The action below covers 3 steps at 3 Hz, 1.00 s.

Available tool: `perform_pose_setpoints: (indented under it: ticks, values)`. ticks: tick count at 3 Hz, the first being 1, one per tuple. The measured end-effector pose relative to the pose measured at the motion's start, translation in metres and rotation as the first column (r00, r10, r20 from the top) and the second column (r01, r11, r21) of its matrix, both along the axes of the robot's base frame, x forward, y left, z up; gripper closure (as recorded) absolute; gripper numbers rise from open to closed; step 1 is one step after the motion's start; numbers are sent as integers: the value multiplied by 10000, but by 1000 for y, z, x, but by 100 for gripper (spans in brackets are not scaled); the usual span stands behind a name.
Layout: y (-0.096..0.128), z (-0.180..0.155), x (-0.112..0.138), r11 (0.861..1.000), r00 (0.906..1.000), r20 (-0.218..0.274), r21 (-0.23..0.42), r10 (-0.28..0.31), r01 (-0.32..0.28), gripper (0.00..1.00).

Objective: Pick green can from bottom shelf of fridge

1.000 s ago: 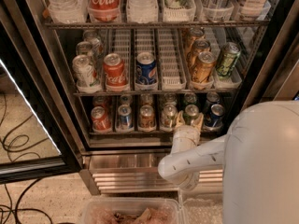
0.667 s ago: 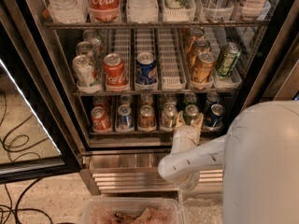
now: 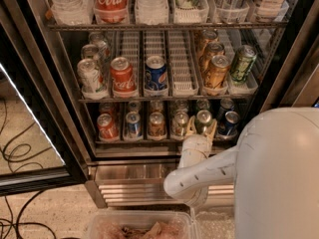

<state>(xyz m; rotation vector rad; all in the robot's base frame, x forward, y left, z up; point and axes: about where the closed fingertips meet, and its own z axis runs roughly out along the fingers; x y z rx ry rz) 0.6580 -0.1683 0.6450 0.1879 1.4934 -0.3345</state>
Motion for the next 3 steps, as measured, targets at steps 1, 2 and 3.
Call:
perform_pose_setpoints:
  ticks: [1,2,3]
  values:
    - [3,1,1,10000,9999,-139,-41,86,-87,100]
    - [-1,14,-18,9997,9989,-461,-228,105,-115,100]
    - [-1,14,-20,9996,9987,-488,-245,153,-165,100]
